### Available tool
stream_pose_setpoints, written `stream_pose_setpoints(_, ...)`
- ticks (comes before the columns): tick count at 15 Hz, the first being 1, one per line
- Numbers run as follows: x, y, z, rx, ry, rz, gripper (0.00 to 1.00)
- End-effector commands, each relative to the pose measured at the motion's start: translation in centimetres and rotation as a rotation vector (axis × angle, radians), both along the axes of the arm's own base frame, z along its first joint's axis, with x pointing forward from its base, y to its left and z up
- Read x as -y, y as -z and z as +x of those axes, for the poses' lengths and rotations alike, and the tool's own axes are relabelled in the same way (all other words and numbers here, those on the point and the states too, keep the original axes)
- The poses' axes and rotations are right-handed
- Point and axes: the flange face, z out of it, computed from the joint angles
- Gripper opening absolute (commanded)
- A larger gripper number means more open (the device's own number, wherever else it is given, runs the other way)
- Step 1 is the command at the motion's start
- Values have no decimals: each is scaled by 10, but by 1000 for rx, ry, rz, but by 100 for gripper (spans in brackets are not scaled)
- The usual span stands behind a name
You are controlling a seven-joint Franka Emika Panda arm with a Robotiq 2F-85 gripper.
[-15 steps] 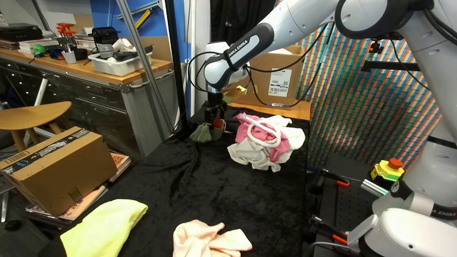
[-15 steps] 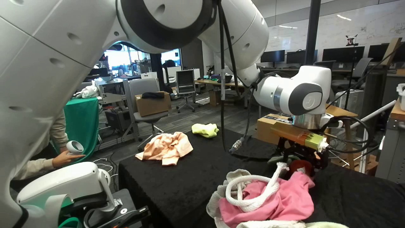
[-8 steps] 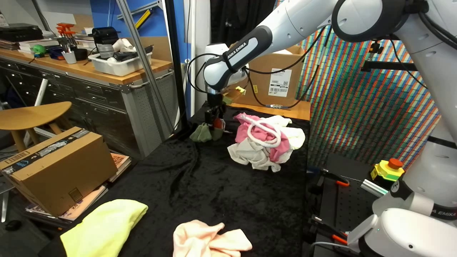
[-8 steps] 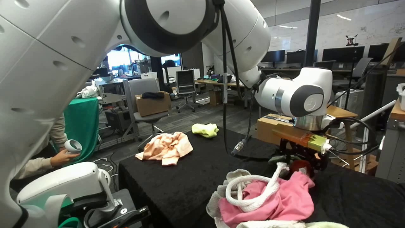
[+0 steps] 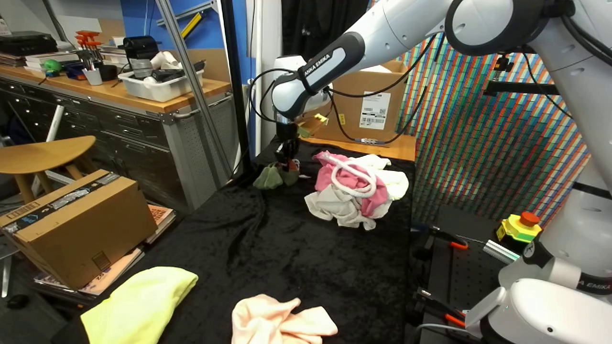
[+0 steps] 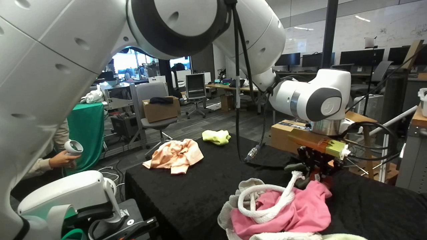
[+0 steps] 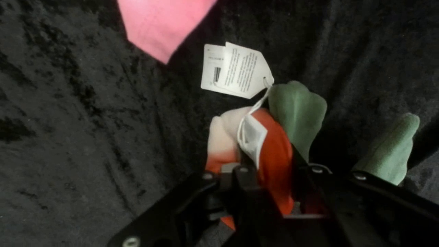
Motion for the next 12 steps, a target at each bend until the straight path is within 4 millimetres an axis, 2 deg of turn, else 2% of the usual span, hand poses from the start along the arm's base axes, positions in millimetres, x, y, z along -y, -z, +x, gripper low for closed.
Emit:
stream_pose_setpoints(1, -3, -14, -1, 5, -4, 31, 4)
stream_pose_setpoints(2, -4, -16, -3, 4, -5, 34, 7)
stream_pose_setpoints(7, -7, -27, -15, -17, 0, 52, 7)
stream_pose_setpoints(12, -12, -52, -45, -51, -8, 45, 6)
